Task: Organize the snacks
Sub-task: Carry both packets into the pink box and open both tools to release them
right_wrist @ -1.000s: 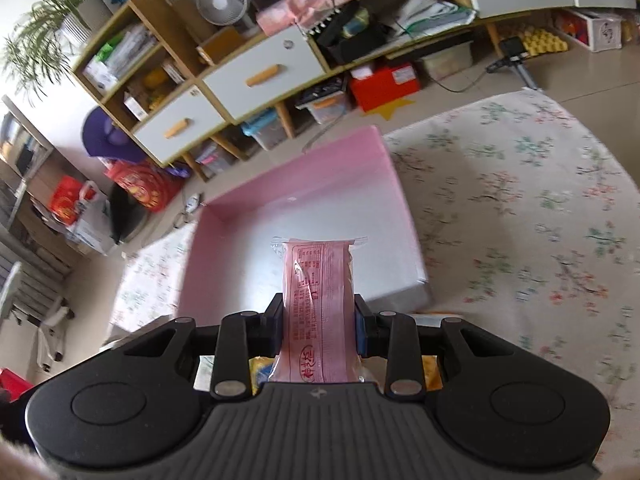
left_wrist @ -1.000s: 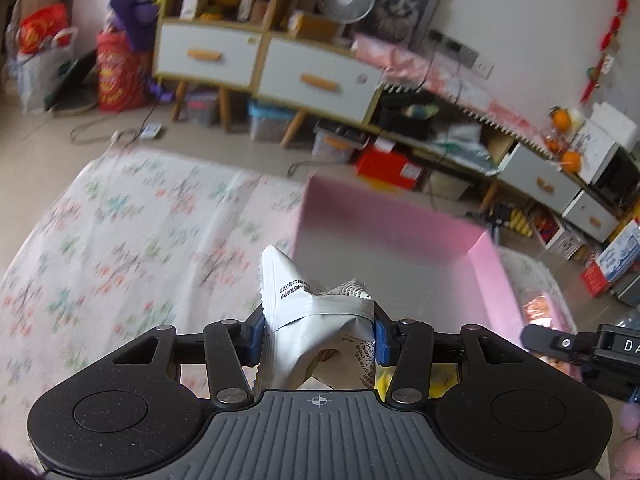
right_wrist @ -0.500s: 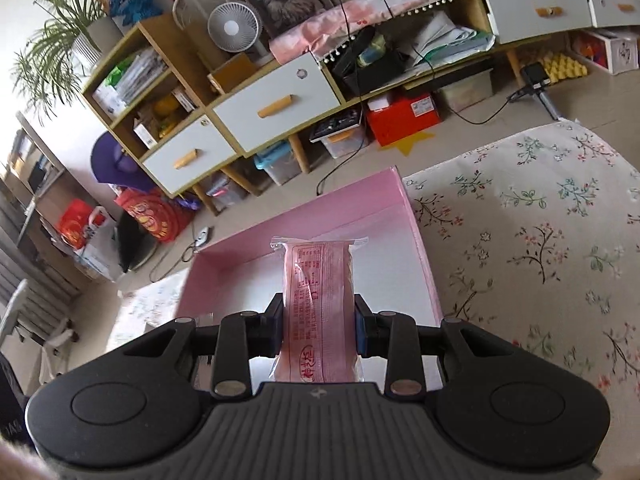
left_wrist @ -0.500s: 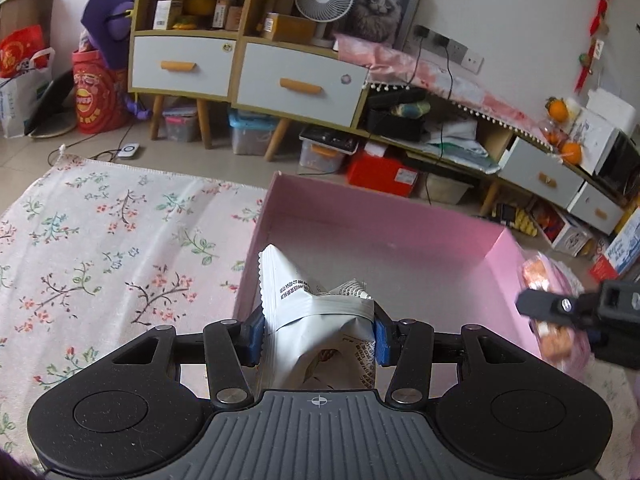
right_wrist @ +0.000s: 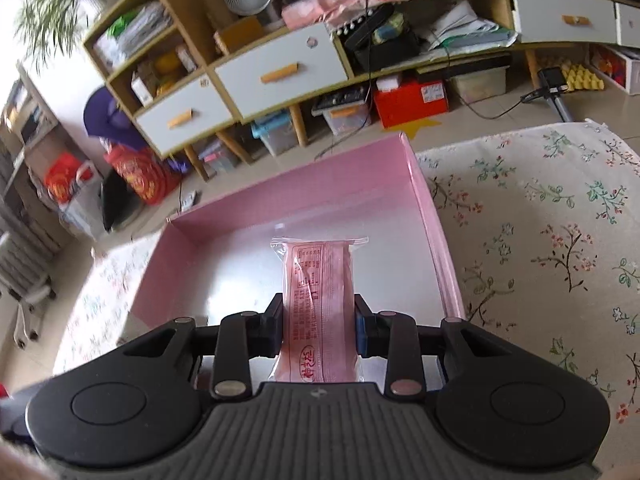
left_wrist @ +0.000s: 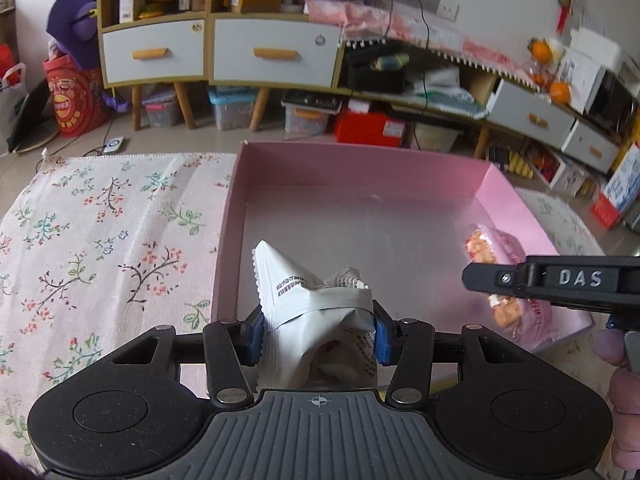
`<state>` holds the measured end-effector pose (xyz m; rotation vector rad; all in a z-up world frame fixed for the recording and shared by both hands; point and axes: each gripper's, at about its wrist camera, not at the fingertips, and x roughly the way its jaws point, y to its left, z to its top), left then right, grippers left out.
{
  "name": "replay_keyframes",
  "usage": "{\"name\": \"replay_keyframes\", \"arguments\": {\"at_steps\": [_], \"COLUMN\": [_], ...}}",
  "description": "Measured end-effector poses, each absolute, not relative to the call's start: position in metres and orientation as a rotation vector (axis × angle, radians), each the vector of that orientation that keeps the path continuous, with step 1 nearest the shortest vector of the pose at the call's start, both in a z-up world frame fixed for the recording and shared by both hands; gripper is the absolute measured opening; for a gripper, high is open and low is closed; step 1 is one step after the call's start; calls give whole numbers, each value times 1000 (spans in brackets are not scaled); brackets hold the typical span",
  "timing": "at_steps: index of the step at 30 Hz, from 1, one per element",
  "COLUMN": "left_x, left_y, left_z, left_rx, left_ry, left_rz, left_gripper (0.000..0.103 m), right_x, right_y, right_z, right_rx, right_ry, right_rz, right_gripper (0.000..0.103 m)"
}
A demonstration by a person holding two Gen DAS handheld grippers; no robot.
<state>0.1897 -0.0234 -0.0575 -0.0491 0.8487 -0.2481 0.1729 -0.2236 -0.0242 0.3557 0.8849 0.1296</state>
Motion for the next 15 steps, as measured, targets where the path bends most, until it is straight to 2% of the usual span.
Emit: {"name": "replay_keyframes", "arguments": {"at_steps": [8,11,13,14,15], "left_x": [186,181,175,173,170], "left_y": [-22,-23,-26,-27,-28], "left_z": [-55,-54,-52,-49,-47], "left_rx": [-36,-19,-1,2,4], "left_ry": [912,888,868,858,848], "left_rz": [-245,-256,-261,-265,-266], "left_gripper": [49,57,71,75,81], "right_x": [169,165,160,160,158], "right_y": [-217,-217,-218,-217,-217], "right_z": [-24,-23,-19,-16,-12], "right_rx": [298,297,297,300,300], "right_ry": [987,973,943,934,920], "right_rz": [111,130,142,147,145], "right_gripper": [30,34,41,48,62]}}
